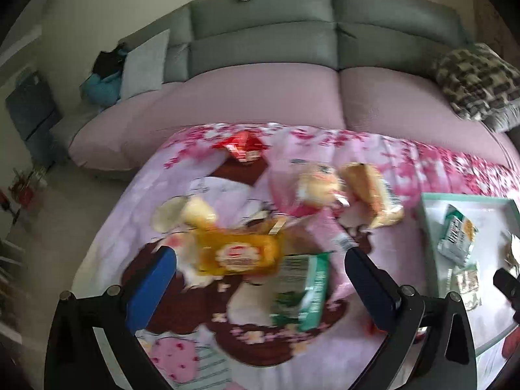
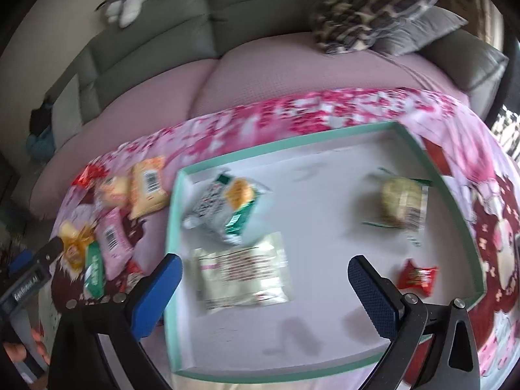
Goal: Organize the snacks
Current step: 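Move both open tools back over the snack pile, then grasp the green-white biscuit box with the left tool while the right tool grasps the red milk biscuit pack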
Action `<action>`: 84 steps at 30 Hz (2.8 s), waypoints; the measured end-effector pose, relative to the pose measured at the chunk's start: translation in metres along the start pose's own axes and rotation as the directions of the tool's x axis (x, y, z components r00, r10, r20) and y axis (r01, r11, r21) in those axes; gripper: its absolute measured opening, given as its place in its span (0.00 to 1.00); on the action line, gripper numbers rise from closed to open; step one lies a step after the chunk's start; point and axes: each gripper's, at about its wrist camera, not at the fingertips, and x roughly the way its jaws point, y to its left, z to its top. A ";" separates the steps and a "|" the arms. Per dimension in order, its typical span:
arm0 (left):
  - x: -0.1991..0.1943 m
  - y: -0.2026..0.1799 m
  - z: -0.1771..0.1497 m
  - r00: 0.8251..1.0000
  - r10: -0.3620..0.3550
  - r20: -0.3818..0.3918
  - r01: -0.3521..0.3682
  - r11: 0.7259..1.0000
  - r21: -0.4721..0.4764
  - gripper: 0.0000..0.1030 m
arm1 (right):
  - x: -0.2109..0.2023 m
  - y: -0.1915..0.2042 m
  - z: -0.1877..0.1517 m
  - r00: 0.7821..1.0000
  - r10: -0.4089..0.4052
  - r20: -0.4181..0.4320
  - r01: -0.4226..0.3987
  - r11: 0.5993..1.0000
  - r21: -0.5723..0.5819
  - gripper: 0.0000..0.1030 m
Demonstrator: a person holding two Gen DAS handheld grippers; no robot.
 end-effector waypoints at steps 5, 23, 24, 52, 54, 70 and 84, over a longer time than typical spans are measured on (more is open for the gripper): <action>-0.002 0.034 0.000 1.000 0.024 0.001 -0.024 0.997 -0.079 1.00 | 0.004 0.039 -0.009 1.000 0.023 -0.005 -0.023 0.994 -0.110 1.00; 0.020 0.060 -0.011 0.988 -0.112 -0.107 0.088 0.974 -0.208 1.00 | 0.032 0.126 -0.042 0.979 0.161 -0.125 -0.194 0.925 -0.328 1.00; 0.026 0.056 -0.012 0.982 -0.143 -0.122 0.115 0.972 -0.206 1.00 | 0.035 0.127 -0.043 0.978 0.163 -0.132 -0.199 0.922 -0.332 1.00; 0.091 0.005 -0.028 0.868 -0.383 -0.315 0.325 0.919 -0.222 0.80 | 0.064 0.141 -0.044 0.970 0.194 -0.148 -0.240 0.867 -0.436 0.78; 0.092 0.007 -0.028 0.870 -0.378 -0.316 0.317 0.921 -0.227 0.80 | 0.064 0.140 -0.044 0.969 0.194 -0.155 -0.243 0.868 -0.433 0.78; 0.094 0.005 -0.031 0.861 -0.372 -0.346 0.318 0.926 -0.203 0.46 | 0.055 0.131 -0.048 0.941 0.243 -0.237 -0.313 0.889 -0.335 0.78; 0.082 0.007 -0.042 0.874 -0.306 -0.377 0.287 0.952 -0.109 0.40 | 0.053 0.135 -0.058 0.951 0.173 -0.257 -0.270 0.870 -0.412 0.67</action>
